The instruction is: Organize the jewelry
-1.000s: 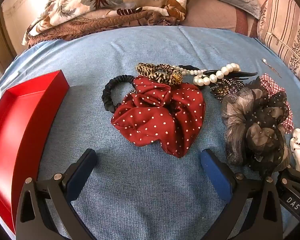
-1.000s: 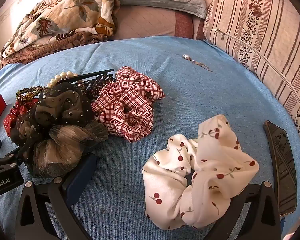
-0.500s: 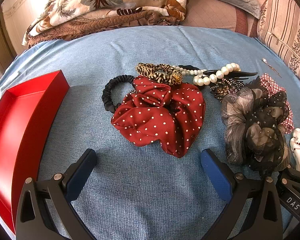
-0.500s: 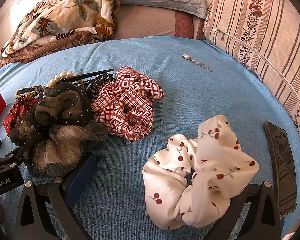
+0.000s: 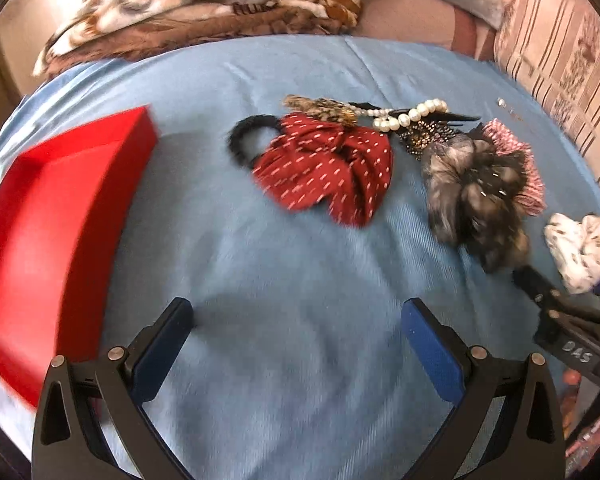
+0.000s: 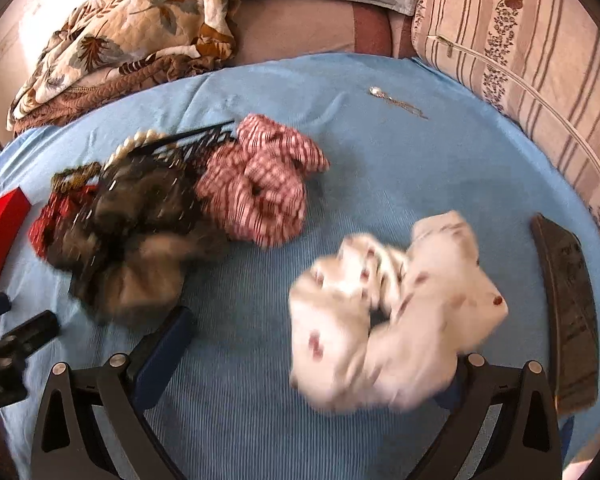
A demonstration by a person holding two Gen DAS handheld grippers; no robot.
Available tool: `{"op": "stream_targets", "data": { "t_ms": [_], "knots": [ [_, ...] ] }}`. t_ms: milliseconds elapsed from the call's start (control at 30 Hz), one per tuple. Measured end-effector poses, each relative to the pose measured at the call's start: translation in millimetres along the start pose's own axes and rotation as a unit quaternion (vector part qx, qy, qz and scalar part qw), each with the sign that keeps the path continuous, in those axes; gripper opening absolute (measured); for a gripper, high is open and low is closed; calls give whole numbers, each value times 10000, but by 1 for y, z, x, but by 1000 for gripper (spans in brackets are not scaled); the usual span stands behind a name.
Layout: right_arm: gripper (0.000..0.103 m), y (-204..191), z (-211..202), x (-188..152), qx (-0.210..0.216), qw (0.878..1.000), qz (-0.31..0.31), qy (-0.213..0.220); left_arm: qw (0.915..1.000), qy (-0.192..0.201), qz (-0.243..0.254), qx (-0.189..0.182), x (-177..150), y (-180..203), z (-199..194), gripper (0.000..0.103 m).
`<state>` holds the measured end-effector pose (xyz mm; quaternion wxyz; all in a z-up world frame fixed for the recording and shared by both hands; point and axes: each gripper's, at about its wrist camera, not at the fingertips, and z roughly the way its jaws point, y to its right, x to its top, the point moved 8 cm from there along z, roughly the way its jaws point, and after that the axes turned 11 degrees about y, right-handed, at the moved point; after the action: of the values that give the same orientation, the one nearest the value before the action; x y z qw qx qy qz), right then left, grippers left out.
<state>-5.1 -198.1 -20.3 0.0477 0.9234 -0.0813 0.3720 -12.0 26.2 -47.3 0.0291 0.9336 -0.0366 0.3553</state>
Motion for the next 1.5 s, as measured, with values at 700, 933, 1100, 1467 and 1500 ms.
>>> {"op": "stream_targets", "data": {
  "t_ms": [700, 933, 1100, 1467, 1500],
  "knots": [
    [102, 12, -121, -22, -907, 9862, 179, 1376, 9853, 1690, 37, 252, 20, -25, -136, 103],
    [102, 16, -119, -29, -822, 9876, 426, 1267, 9901, 1349, 260, 300, 6, -14, -127, 103],
    [102, 14, -115, -33, -765, 9893, 433, 1160, 9904, 1290, 321, 387, 0, -11, -124, 103],
    [102, 7, -111, -34, -710, 9907, 247, 1130, 9928, 1093, 397, 285, -7, -3, -117, 103],
    [102, 6, -111, -34, -700, 9909, 245, 1123, 9930, 1079, 400, 277, -8, -3, -116, 103]
  ]
}}
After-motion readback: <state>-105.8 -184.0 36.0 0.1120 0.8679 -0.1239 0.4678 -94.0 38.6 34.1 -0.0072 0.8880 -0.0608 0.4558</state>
